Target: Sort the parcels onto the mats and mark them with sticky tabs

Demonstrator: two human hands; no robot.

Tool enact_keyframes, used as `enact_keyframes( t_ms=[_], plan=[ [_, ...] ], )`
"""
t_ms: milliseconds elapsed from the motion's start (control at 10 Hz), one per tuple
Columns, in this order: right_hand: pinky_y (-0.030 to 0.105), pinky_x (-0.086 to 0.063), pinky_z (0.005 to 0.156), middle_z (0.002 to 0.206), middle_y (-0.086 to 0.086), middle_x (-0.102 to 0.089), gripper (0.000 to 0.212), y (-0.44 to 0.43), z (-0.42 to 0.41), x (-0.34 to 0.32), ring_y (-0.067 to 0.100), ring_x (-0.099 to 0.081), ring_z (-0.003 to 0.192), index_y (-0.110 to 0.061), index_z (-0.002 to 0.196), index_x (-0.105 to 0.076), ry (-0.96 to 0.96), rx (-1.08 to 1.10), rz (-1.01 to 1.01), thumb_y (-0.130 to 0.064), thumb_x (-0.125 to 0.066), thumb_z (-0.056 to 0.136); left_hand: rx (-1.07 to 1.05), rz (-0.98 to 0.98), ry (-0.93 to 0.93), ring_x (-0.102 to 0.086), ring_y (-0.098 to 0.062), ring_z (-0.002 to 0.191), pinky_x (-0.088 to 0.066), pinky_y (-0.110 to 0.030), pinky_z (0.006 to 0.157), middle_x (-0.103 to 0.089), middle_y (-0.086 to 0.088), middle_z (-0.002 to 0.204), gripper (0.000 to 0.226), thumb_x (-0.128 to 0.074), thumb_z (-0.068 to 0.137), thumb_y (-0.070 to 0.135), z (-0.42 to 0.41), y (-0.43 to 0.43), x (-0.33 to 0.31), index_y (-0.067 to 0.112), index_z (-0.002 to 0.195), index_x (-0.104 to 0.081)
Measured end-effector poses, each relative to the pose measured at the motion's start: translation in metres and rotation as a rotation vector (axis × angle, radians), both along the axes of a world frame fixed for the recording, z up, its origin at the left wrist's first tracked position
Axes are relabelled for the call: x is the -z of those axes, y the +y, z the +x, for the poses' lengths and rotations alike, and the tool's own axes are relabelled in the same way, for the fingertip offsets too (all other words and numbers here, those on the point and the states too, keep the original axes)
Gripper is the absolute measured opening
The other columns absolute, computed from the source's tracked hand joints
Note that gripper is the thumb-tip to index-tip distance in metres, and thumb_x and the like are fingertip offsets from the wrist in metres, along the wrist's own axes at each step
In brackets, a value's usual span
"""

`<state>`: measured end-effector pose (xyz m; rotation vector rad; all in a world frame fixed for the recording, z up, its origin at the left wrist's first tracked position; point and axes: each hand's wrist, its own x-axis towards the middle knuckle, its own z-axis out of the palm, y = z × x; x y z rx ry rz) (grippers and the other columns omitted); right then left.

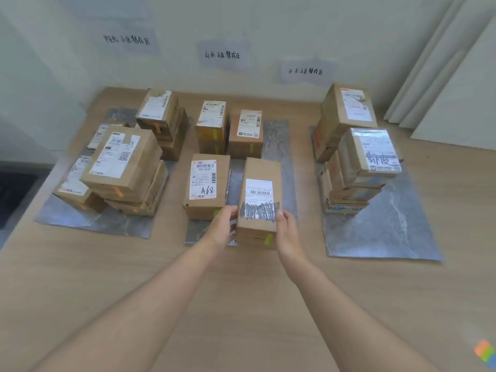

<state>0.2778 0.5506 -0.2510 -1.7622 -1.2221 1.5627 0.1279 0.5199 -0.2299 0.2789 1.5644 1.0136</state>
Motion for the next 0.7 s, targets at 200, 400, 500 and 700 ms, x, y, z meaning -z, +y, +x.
enact_keyframes(
  t_ms=[200,400,500,700],
  plan=[
    [0.019,-0.037,0.076,0.111,-0.02,-0.056,0.038,0.021,-0.002,0.023,-0.002,-0.052,0.1,-0.027,0.134,-0.049,-0.012,-0.011,-0.02,-0.048,-0.029,0.109,0.056,-0.021,0.055,-0.06,-0.017,0.102,-0.046,-0.039,0.103,-0.068,-0.001,0.108,0.025,-0.045,0.101,0.039,-0.007,0.019,0.037,0.022,0.109,-0.061],
    [0.026,-0.033,0.094,0.125,-0.009,-0.057,0.05,0.021,-0.008,0.032,0.012,-0.05,0.119,-0.024,0.138,-0.053,0.016,-0.029,-0.018,-0.053,-0.025,0.109,0.063,-0.1,0.072,-0.058,-0.01,0.107,-0.042,-0.035,0.102,-0.061,0.013,0.115,0.038,-0.04,0.104,0.047,-0.011,0.017,0.038,0.029,0.134,-0.053],
    [0.027,-0.033,0.096,0.125,-0.009,-0.06,0.051,0.016,-0.011,0.022,0.011,-0.051,0.118,-0.024,0.135,-0.057,0.031,0.008,0.032,-0.054,-0.026,0.108,0.061,-0.098,0.065,-0.05,-0.019,0.129,-0.041,-0.036,0.104,-0.053,0.005,0.139,0.05,-0.039,0.105,0.045,-0.014,0.008,0.022,0.019,0.147,-0.046],
    [0.032,-0.036,0.109,0.131,-0.013,-0.056,0.048,-0.003,-0.015,-0.019,0.012,-0.05,0.128,-0.026,0.137,-0.055,0.089,0.061,0.111,-0.054,-0.029,0.108,0.039,0.005,0.091,-0.045,-0.019,0.135,-0.04,-0.042,0.112,-0.049,0.002,0.149,0.048,-0.041,0.103,0.045,-0.025,-0.023,-0.017,0.019,0.143,-0.051]
  ],
)
